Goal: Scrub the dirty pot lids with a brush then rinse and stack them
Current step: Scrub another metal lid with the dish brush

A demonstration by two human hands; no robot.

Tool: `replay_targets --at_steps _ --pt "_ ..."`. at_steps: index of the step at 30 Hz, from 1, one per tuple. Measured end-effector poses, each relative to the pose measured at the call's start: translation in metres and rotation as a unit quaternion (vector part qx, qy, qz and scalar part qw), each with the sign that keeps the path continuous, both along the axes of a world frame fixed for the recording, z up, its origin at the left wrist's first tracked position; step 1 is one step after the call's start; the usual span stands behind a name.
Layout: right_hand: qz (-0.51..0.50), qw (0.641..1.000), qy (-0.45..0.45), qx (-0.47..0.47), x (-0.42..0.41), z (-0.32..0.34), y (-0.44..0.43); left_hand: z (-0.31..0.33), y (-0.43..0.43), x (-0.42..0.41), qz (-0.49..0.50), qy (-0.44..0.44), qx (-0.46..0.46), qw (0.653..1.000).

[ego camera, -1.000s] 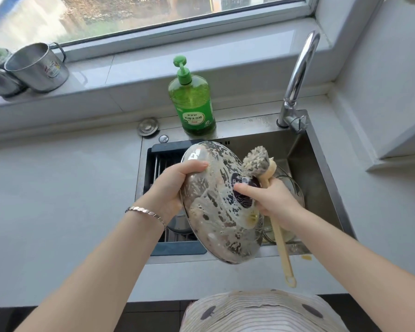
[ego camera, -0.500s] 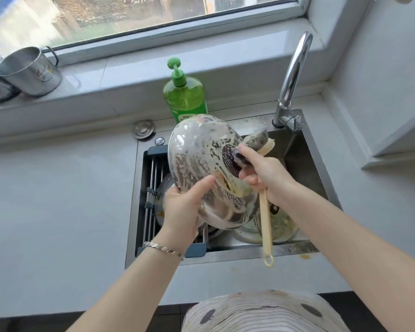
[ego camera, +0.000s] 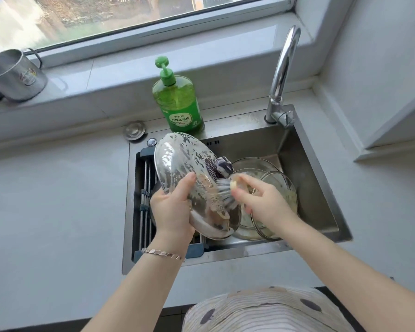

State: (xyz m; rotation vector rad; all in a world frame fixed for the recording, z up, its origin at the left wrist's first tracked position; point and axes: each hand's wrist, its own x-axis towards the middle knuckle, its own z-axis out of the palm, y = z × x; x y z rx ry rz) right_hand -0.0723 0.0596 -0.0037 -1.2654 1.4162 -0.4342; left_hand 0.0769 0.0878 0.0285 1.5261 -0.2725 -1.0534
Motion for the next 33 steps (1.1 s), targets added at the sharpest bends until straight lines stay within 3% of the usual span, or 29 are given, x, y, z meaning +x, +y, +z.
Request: replay_targets --at_steps 3,7,12,15,20,24,30,33 --pt "-0.081 0.993 -0.044 0.077 -0.002 -0.013 -0.006 0.007 0.004 -0.003 -0.029 -0.034 -0.023 0.999" --pt "-0.09 0.983 -0.155 0.037 0.01 0.0 0.0 0.01 0.001 -0.004 -0.021 -0.049 -0.013 0.998" --pt "-0.125 0.981 -0.102 0.104 0.008 -0.015 -0.003 0.013 0.003 -0.01 -0.037 -0.086 -0.019 0.995" --pt "-0.128 0.975 -0.167 0.065 0.016 -0.009 0.003 0.013 -0.001 -0.007 -0.021 -0.08 -0.014 0.996" --pt "-0.134 0.975 -0.154 0.088 0.013 -0.013 0.0 0.015 -0.001 -0.002 -0.016 -0.057 -0.014 0.998" --pt "-0.047 0.986 -0.16 -0.021 0.019 0.001 0.003 0.011 -0.008 -0.001 0.042 -0.019 0.003 0.999" --pt "-0.051 0.991 -0.113 0.048 0.013 -0.014 0.006 0.007 -0.011 0.005 0.046 -0.046 0.007 0.998" --pt "-0.036 0.99 -0.139 0.004 0.022 -0.003 0.006 0.008 -0.012 0.002 0.042 -0.058 0.006 0.997"
